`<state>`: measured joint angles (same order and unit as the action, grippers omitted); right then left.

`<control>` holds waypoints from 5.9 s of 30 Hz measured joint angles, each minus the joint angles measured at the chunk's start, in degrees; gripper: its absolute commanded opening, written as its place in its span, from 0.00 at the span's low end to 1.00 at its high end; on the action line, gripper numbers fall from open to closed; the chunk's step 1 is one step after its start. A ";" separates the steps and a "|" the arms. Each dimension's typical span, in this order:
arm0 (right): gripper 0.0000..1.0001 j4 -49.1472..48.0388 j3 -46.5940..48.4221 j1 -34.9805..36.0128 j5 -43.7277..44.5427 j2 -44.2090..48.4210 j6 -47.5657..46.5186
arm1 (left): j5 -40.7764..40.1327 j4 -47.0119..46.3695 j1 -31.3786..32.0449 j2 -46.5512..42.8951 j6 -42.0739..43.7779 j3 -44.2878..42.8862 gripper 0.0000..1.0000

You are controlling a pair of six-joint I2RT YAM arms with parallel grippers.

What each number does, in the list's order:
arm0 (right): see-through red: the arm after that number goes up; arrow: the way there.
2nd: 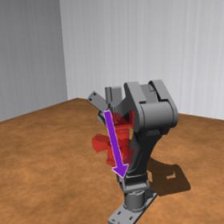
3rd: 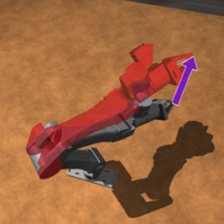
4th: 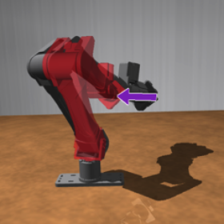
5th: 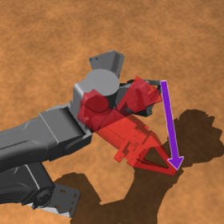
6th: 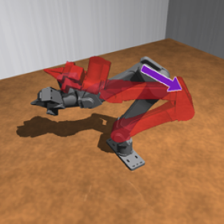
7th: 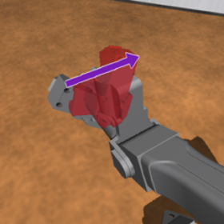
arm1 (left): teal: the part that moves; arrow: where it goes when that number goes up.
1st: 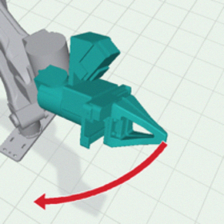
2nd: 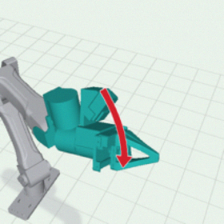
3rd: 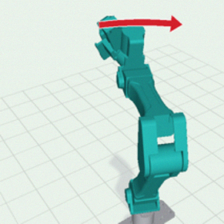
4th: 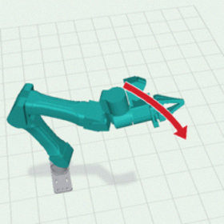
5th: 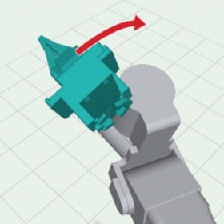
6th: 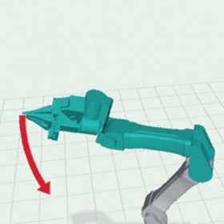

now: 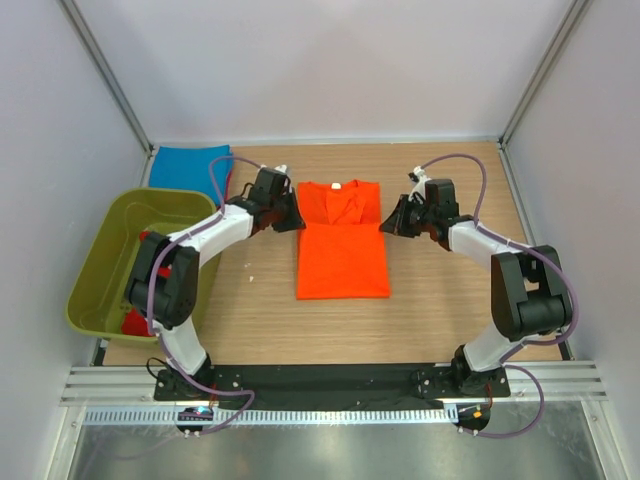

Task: Fold and stack the t-shirts
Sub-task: Fold the tshirt

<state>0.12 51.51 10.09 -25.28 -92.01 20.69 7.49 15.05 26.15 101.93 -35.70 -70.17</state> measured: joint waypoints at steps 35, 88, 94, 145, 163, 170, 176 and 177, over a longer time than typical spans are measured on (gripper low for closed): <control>0.48 -2.47 -0.81 0.07 7.65 -6.40 3.89 | -14.01 4.11 2.71 -0.85 2.21 -0.24 0.45; 0.01 33.62 -19.69 4.87 4.35 41.33 16.06 | 8.66 12.63 7.21 -26.73 -12.35 23.87 0.00; 0.01 37.18 -15.15 4.92 6.05 42.62 18.97 | 6.23 17.22 7.26 -28.52 -12.87 17.42 0.00; 0.50 21.99 39.76 -5.55 4.59 -25.40 15.96 | 22.32 7.45 -12.61 37.51 -15.28 -51.10 0.33; 0.57 19.50 18.62 -3.48 -4.04 -13.64 6.49 | 19.54 9.22 -10.64 24.30 -1.60 -25.07 0.40; 0.52 17.49 13.62 -2.95 -5.55 -13.55 5.75 | 20.02 9.44 -9.25 24.30 -0.02 -21.68 0.24; 0.33 16.50 8.81 -2.80 -5.81 -10.32 4.94 | 20.59 8.81 -8.26 22.47 0.33 -17.62 0.06; 0.33 16.52 8.13 -2.80 -5.81 -9.51 4.90 | 20.48 8.98 -8.04 21.49 0.35 -16.41 0.03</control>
<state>16.64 59.64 7.29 -31.09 -101.51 25.58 27.97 24.03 18.11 123.42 -35.35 -86.59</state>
